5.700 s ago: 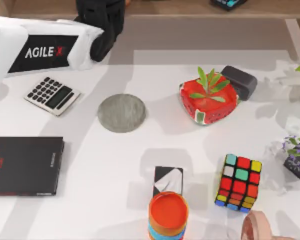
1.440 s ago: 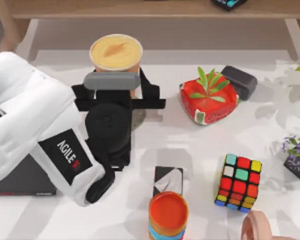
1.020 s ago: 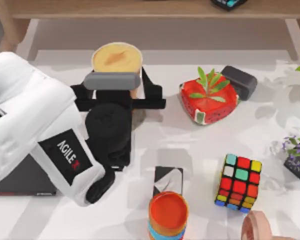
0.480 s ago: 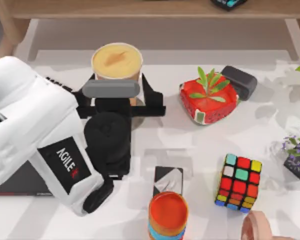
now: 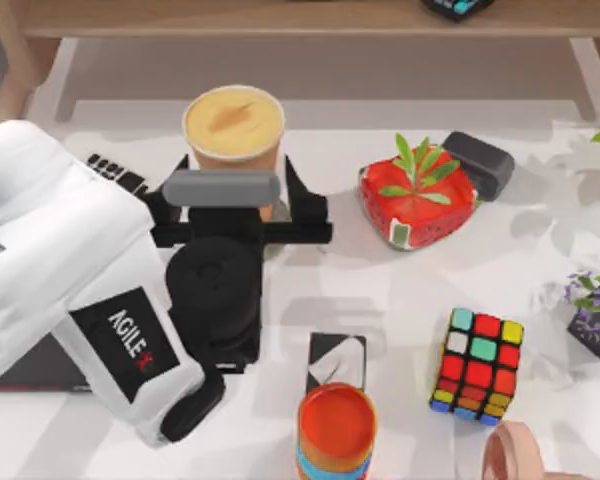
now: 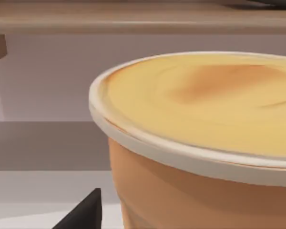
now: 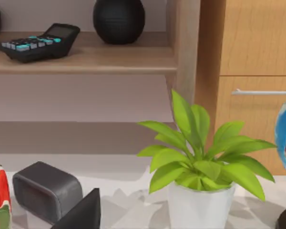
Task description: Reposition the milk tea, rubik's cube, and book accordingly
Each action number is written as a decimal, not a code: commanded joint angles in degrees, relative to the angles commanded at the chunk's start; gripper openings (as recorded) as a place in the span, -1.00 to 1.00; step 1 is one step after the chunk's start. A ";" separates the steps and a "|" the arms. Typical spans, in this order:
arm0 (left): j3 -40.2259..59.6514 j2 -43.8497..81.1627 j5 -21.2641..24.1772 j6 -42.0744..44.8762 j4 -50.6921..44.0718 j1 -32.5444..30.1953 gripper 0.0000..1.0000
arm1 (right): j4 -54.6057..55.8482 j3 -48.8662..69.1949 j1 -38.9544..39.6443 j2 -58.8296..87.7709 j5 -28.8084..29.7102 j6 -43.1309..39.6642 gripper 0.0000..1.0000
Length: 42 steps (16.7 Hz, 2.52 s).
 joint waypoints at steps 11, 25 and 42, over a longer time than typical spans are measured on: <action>-3.20 -13.48 -2.40 0.03 -10.12 -1.72 1.00 | 0.00 0.00 0.00 0.00 0.00 0.00 1.00; -17.02 -60.81 14.50 -0.01 -40.76 15.71 1.00 | 0.00 0.00 0.00 0.00 0.00 0.00 1.00; -38.20 -123.23 38.96 -1.00 -85.98 41.90 1.00 | 0.00 0.00 0.00 0.00 0.00 0.00 1.00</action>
